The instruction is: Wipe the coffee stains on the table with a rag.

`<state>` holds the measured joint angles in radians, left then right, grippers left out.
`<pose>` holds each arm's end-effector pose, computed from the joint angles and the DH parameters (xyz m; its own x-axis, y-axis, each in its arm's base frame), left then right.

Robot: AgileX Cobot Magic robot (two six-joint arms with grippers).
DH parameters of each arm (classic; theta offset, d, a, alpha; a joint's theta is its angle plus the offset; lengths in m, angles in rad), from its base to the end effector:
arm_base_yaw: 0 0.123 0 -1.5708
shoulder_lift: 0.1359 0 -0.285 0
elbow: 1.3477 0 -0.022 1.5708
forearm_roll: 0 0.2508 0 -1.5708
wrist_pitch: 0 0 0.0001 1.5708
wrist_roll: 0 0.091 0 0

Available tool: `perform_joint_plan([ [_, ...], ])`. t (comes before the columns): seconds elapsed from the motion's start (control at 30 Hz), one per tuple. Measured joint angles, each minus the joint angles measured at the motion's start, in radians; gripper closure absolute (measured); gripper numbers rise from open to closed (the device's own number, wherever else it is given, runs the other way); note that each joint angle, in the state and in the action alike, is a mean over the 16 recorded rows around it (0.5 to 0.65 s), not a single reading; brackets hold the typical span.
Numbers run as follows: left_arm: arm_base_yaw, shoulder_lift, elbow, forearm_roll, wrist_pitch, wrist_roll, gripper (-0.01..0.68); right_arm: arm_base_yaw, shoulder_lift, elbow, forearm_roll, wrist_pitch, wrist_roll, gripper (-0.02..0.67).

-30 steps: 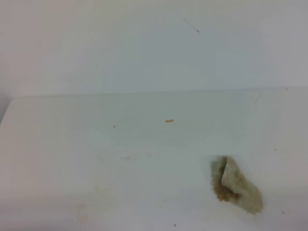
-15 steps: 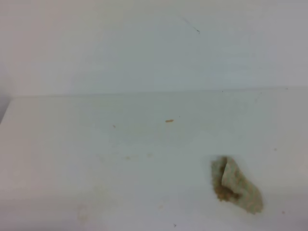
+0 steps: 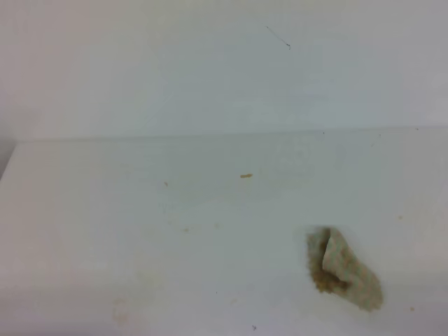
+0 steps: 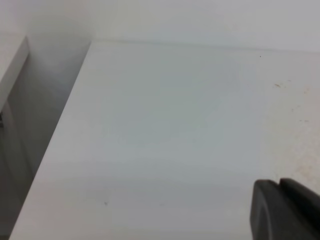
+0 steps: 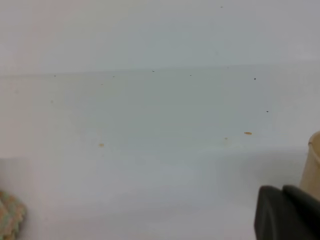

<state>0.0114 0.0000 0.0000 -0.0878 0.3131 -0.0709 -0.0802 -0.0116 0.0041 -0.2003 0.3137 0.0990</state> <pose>0.0542 -0.0018 0.1850 -0.2225 -0.1563 -0.9623 -0.0195 0.9876 -0.1559 0.0529 -0.0099 0.1846 -0.2228 -0.0739 -0.9721 0.1199 0.9875 -0.1025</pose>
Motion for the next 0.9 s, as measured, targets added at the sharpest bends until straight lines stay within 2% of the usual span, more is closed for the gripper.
perform_joint_plan([
  [0.9, 0.000, 0.000, 0.000, 0.000, 0.000, 0.000, 0.675, 0.000, 0.000, 0.000, 0.001, 0.000, 0.000, 0.646],
])
